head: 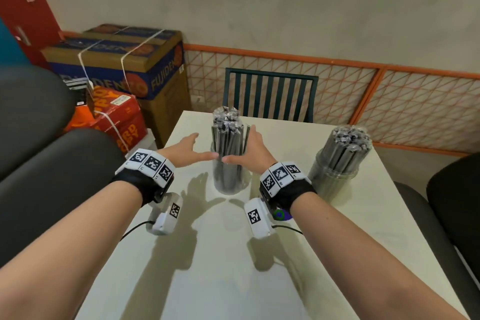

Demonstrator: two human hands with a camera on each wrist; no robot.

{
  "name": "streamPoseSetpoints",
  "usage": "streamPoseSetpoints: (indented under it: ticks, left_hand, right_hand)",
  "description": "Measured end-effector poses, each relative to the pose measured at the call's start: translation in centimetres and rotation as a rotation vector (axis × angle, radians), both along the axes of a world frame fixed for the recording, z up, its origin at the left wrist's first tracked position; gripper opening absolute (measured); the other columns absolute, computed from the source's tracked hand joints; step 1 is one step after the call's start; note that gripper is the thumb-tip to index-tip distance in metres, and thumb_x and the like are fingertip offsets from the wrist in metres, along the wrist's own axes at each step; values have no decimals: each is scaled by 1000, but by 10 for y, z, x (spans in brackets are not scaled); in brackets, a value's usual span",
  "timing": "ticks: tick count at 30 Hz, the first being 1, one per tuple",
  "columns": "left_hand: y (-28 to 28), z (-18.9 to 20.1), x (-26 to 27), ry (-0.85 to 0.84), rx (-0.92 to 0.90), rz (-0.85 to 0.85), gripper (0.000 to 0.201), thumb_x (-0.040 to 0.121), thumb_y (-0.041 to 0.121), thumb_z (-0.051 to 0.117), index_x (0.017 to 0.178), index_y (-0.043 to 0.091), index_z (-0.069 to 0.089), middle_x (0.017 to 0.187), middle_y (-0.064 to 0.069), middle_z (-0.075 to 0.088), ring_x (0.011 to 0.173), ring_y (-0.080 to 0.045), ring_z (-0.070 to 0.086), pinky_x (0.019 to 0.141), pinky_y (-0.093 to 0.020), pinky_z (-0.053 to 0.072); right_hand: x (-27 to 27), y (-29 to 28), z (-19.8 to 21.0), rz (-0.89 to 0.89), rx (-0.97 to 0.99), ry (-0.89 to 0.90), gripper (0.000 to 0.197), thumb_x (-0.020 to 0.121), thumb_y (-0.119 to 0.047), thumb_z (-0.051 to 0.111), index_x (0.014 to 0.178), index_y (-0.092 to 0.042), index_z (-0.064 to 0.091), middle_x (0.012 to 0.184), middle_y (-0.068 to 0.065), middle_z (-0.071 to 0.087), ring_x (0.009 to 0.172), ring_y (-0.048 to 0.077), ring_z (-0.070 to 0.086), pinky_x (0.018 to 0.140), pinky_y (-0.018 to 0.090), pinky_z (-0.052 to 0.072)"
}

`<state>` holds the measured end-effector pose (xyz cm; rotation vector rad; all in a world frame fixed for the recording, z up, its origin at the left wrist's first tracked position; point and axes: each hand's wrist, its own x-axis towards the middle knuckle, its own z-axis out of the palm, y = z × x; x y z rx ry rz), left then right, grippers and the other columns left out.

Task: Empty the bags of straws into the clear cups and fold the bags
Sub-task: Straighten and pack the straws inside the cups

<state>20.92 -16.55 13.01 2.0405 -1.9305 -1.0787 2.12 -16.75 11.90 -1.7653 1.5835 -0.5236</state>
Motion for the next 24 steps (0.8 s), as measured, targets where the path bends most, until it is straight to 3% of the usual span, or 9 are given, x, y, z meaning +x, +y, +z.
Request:
streamPoseSetpoints:
  ticks: [2, 5, 9, 12, 14, 17, 19, 21, 24]
  left_hand:
    - [-14, -8, 1, 134, -70, -26, 107, 75, 55, 65, 150, 17, -1, 158, -8, 11, 144, -23, 16, 114, -38, 20]
    - [-34, -18, -5, 267, -138, -76, 113, 72, 47, 71, 149, 17, -6, 158, -6, 8, 145, -20, 12, 115, -37, 17]
    - [-53, -25, -15, 449, -158, -133, 111, 70, 37, 79, 148, 18, 2, 152, -3, 25, 137, -13, 26, 113, -29, 19]
    - [-64, -30, -21, 497, -174, -159, 118, 52, 55, 78, 146, 25, 12, 145, -1, 38, 132, -14, 36, 115, -40, 26]
    - [-73, -35, -21, 514, -190, -157, 116, 49, 58, 77, 144, 26, 18, 142, -3, 43, 131, -18, 40, 112, -43, 31]
    - [-85, -30, -19, 545, -208, -197, 89, 67, 37, 78, 140, 19, 32, 136, -4, 52, 125, -17, 47, 110, -44, 36]
    - [-91, -21, -15, 524, -236, -264, 64, 80, 20, 71, 137, 17, 41, 131, -1, 55, 117, -11, 50, 104, -33, 41]
    - [-96, -10, -7, 494, -245, -347, 56, 84, 16, 66, 135, 20, 44, 124, 6, 55, 112, -6, 50, 94, -18, 41]
    - [-98, 1, 2, 429, -155, -448, 57, 81, 15, 69, 132, 24, 46, 119, 11, 55, 111, -7, 49, 92, -19, 39]
  right_hand:
    - [12, -5, -13, -80, -10, -33, 123, 70, -46, 78, 150, -9, -9, 159, 13, 7, 146, 27, 11, 116, 51, 21]
    - [21, -13, -29, -170, -35, -58, 109, 81, -38, 70, 150, -10, -10, 160, 11, 4, 148, 25, 7, 119, 50, 10]
    - [24, -28, -40, -207, -61, -86, 104, 82, -34, 69, 151, -13, -7, 159, 6, 19, 148, 22, 8, 118, 54, -4]
    - [23, -42, -41, -212, -1, -81, 117, 70, -38, 78, 150, -19, -5, 155, 4, 30, 146, 23, 17, 116, 56, -5]
    - [21, -50, -42, -196, 29, -85, 114, 67, -33, 80, 150, -24, 2, 150, 6, 38, 141, 25, 30, 117, 56, 8]
    - [18, -54, -27, -135, 8, -70, 73, 75, -21, 75, 139, -17, 39, 131, 9, 58, 122, 27, 52, 108, 48, 37]
    - [13, -57, -12, -88, -4, -62, 53, 80, -13, 71, 129, -11, 51, 125, 12, 61, 117, 26, 56, 102, 37, 43]
    - [7, -59, 6, 1, -12, -4, 46, 81, -10, 70, 125, -10, 55, 124, 12, 62, 115, 25, 57, 99, 34, 44]
    - [2, -59, 21, 139, 49, 124, 54, 80, -8, 71, 129, -14, 51, 130, 7, 58, 120, 22, 52, 99, 32, 40]
